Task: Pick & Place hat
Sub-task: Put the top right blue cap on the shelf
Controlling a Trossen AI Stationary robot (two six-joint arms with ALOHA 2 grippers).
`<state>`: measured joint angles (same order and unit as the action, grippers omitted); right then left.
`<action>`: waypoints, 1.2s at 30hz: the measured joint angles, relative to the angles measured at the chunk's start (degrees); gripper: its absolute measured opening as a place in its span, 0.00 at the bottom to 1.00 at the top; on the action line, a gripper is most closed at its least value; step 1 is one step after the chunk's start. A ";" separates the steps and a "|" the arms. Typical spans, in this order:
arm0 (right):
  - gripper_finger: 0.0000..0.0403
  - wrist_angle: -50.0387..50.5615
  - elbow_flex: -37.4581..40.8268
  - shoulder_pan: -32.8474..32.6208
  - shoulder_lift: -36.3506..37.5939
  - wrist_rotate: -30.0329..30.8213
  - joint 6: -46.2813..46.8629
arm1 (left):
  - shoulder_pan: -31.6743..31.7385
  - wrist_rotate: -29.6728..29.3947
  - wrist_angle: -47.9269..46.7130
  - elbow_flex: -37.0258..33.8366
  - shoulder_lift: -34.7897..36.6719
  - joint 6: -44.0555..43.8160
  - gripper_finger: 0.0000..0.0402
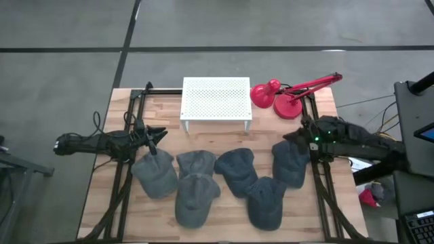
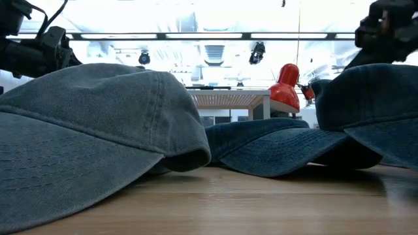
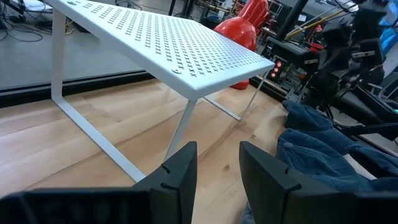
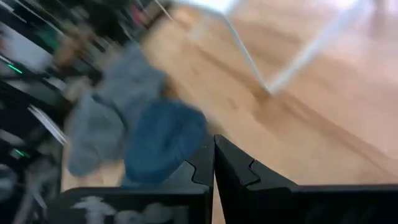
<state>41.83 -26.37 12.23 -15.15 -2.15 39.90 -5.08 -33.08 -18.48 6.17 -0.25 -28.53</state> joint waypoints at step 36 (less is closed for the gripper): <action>0.06 31.62 -18.14 0.00 -38.88 -2.60 7.03 | 0.00 0.02 0.00 0.00 0.00 0.00 0.30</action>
<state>73.45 -44.52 12.23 -54.03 -4.75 46.93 -5.08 -33.06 -18.48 6.17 -0.25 -28.53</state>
